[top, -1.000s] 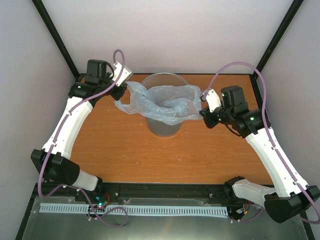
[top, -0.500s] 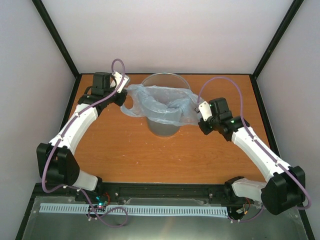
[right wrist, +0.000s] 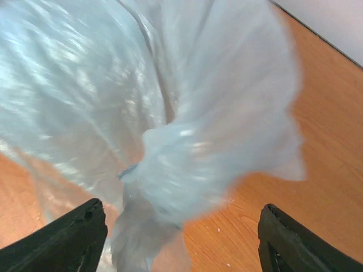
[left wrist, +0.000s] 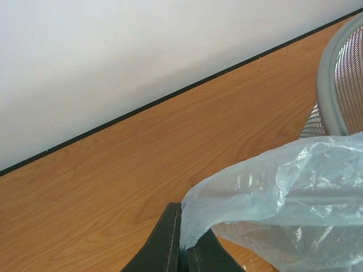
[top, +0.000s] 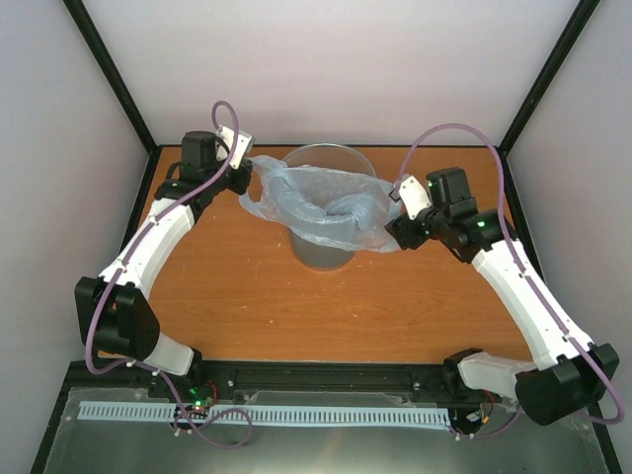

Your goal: Put the trash bags into the trash bin

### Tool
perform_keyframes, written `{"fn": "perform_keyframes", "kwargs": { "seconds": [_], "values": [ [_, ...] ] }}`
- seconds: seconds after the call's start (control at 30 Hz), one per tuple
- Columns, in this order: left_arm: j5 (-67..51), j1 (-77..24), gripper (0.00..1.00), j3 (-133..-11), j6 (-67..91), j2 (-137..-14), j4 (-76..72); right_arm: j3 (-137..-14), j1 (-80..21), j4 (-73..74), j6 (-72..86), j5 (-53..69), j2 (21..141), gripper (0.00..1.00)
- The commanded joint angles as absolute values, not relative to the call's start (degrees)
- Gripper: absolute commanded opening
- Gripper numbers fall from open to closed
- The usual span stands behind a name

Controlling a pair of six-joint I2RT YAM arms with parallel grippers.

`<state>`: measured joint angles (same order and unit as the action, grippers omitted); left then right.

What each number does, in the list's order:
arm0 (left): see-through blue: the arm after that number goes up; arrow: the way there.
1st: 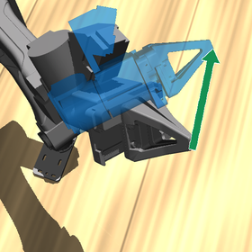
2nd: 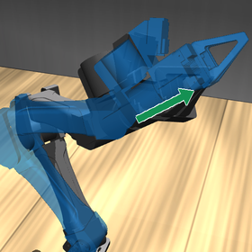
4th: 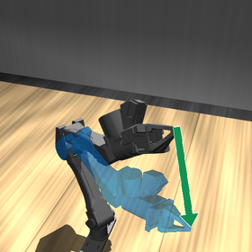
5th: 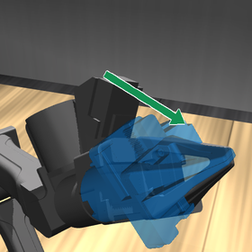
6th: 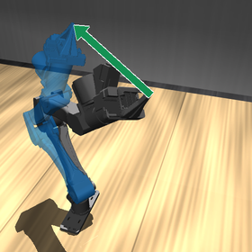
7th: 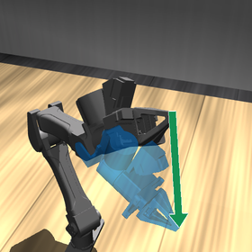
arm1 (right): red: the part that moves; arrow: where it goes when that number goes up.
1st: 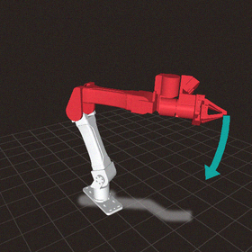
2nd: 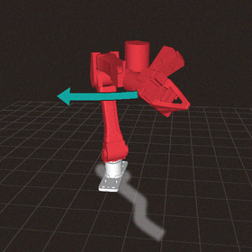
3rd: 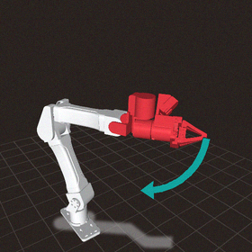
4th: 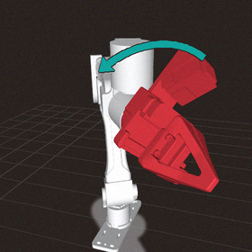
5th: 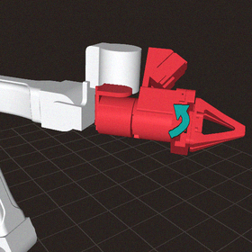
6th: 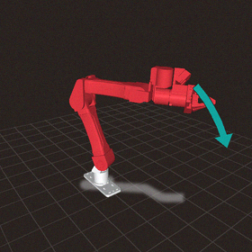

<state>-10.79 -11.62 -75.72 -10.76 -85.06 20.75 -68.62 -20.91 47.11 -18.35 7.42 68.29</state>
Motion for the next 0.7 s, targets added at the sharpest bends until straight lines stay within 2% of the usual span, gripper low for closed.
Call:
{"fn": "perform_keyframes", "kwargs": {
  "seconds": [0.0,0.33,0.67],
  "values": [
    [-11.86,-11.38,0.01,-78.94,-9.06,-85.40,18.73,-76.88,-20.48,59.02,-17.95,12.73,67.09,0.75],
    [-12.24,-11.34,0.01,-79.85,-9.40,-85.70,18.95,-96.96,-20.45,60.11,-17.97,13.60,78.95,0.78],
    [-11.52,-11.30,0.01,-80.01,-10.71,-84.63,19.38,-102.87,-20.56,64.21,-22.59,10.90,87.84,0.78]
  ]
}}
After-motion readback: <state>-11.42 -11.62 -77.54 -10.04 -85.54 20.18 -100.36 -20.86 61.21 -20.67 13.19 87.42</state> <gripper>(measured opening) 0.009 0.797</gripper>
